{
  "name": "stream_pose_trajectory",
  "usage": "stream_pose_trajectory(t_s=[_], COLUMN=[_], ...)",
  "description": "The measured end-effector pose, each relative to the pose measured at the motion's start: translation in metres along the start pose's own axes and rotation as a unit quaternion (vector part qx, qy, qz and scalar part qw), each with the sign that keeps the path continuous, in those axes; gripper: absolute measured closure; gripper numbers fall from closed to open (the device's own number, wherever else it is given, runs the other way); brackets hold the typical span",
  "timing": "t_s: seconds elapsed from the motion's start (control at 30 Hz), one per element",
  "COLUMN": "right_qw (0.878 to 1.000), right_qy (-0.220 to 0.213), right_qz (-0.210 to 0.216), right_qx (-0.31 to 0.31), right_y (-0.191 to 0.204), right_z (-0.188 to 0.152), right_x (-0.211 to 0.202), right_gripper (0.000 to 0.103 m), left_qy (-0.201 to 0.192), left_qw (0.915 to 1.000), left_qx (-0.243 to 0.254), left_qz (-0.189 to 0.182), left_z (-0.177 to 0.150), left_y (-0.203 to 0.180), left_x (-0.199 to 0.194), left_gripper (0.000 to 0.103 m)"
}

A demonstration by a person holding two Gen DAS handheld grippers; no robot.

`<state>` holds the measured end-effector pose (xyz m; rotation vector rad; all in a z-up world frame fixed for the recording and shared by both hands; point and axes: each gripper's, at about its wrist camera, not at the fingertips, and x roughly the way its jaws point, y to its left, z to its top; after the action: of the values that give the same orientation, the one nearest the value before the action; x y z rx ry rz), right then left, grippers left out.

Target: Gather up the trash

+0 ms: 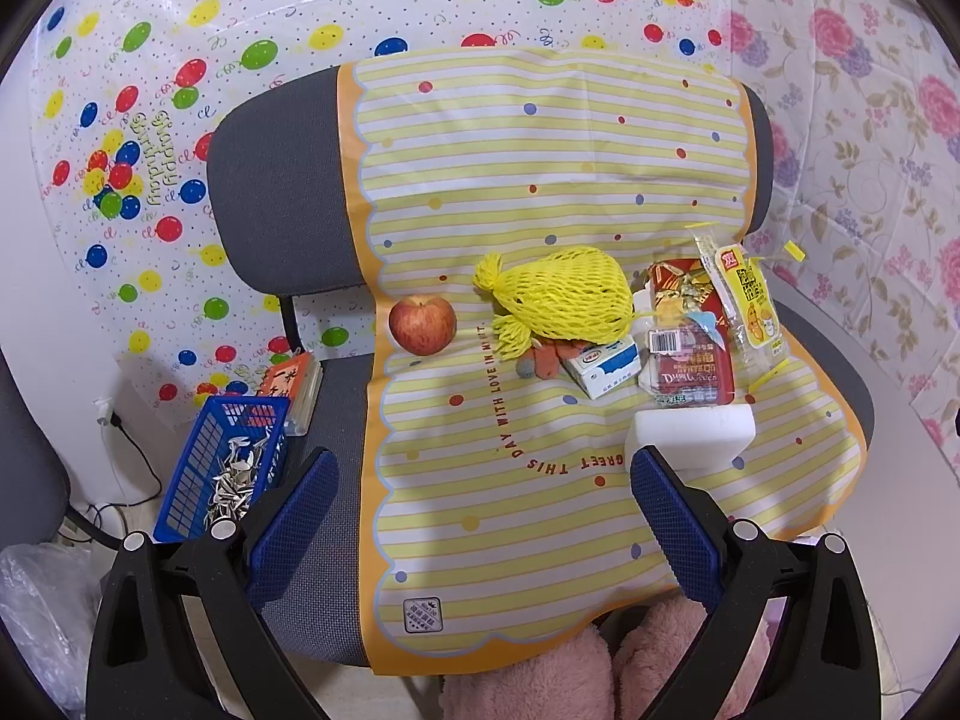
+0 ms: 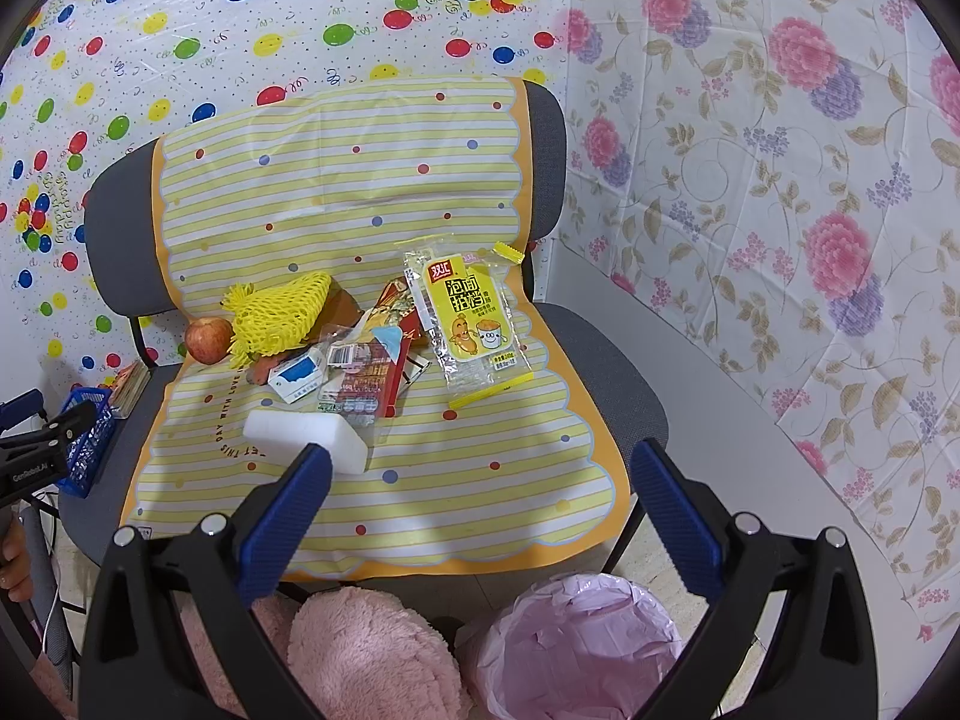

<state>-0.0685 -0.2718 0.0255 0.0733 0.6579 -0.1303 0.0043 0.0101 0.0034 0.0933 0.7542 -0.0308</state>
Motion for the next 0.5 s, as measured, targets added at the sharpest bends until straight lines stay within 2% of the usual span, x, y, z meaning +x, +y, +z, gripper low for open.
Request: stream_pose_trajectory(t_s=[0.27, 0.5], right_qw=[1.000, 1.000], right_qy=[0.000, 0.011], right_qz=[0.000, -0.001], right_qx=[0.000, 0.004], right_y=[0.001, -0.009], right_z=[0.000, -0.003], right_x=[0.001, 0.016], right_gripper=[0.006, 0.006], left_qy=[0.002, 0.012], left_qw=[1.0000, 0.9998], left_qx=[0.001, 0.009], left_qz=[-0.001, -0.011], left_z=[0.000, -0.006], left_y=[0.000, -0.007], left_x=[0.002, 0.021], left_gripper=[0.007, 0.007])
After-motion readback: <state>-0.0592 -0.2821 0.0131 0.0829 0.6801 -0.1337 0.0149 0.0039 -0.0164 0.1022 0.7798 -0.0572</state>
